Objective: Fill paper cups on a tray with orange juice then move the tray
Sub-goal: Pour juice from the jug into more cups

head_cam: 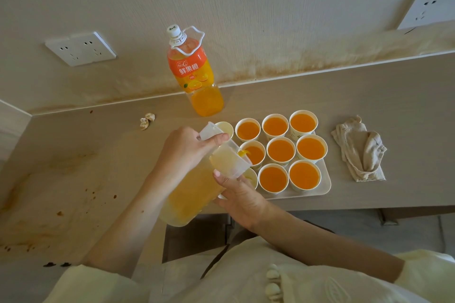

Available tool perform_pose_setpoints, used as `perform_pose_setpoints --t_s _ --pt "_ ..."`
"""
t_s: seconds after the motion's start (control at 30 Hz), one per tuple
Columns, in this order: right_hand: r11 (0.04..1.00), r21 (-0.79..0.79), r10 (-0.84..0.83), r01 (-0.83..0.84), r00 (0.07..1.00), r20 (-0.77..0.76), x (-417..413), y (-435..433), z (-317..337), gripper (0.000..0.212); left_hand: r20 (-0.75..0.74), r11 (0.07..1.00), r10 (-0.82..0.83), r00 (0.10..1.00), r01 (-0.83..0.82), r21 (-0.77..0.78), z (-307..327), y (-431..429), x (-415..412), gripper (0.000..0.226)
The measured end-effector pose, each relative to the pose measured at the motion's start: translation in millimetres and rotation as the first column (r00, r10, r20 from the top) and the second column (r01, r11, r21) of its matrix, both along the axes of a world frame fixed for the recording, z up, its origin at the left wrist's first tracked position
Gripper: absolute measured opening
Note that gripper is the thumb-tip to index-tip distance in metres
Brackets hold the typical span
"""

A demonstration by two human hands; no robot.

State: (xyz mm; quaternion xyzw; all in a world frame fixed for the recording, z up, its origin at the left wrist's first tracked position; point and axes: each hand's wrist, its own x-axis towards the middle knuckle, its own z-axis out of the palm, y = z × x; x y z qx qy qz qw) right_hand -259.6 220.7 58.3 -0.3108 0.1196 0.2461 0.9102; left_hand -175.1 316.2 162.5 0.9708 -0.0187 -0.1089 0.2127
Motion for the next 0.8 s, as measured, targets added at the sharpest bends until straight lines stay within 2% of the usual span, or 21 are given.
perform_pose_setpoints --t_s 0.13,0.33,0.5,0.8 --pt "1.000 -0.006 -0.002 0.002 1.000 0.008 0 0 0 0.095 0.001 1.000 -0.003 1.000 0.003 -0.005 1 1 -1 0.068" --pt "1.000 0.002 -0.005 0.005 1.000 -0.002 0 1 5 0.101 0.000 1.000 0.001 1.000 -0.001 -0.010 2 0 -1 0.067" --pt "1.000 0.030 -0.010 0.010 1.000 0.017 -2 -1 10 0.087 -0.001 1.000 -0.007 1.000 0.007 -0.017 2 1 0 0.068" --pt "0.999 0.032 -0.015 0.015 1.000 -0.004 0 1 6 0.100 0.002 1.000 -0.023 1.000 0.023 0.005 2 0 2 0.068"
